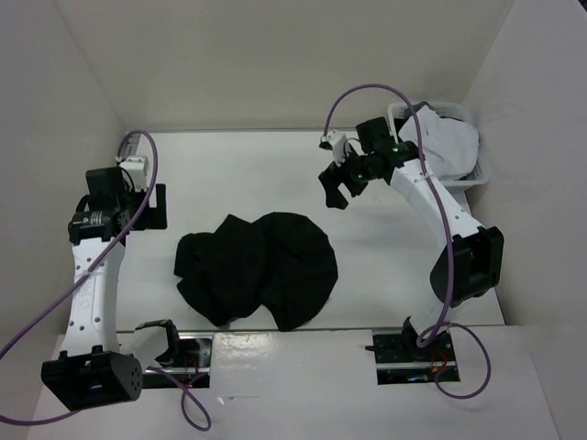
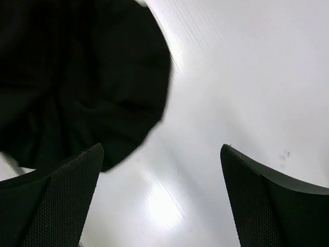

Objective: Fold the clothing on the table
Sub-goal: Move the skirt to the center of the board, then flatten the skirt out

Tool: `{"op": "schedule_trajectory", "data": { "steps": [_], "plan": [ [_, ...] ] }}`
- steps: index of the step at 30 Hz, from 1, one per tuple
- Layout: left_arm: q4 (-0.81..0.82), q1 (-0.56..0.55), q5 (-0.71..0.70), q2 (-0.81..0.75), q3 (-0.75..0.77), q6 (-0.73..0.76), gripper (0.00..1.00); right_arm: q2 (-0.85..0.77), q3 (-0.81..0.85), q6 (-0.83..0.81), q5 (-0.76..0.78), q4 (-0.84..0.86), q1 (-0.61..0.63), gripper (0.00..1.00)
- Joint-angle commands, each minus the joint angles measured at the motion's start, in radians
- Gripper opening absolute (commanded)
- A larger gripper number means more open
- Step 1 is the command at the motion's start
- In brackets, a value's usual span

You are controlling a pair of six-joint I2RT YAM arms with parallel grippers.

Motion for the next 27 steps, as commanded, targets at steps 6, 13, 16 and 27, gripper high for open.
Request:
{"op": "schedule_trajectory", "data": {
  "steps": [6, 13, 16, 27],
  "plan": [
    [-0.008, -0.059, 0.208, 0.167, -0.03, 0.076, 0.98, -0.138, -0.264, 0.047, 0.275, 0.16, -0.039, 0.98],
    [-0.008, -0.126, 0.181, 0.466, 0.025, 0.031, 0.88, -0.209, -0.31, 0.066, 0.266, 0.139, -0.089, 0.98],
    [0.015, -0.146, 0.129, 0.569, 0.036, 0.01, 0.74, -0.232, -0.32, 0.066, 0.257, 0.127, -0.112, 0.98],
    [-0.004, -0.22, 0.081, 0.717, 0.022, -0.009, 0.12, -0.27, -0.338, 0.075, 0.257, 0.107, -0.141, 0.98]
  ]
}}
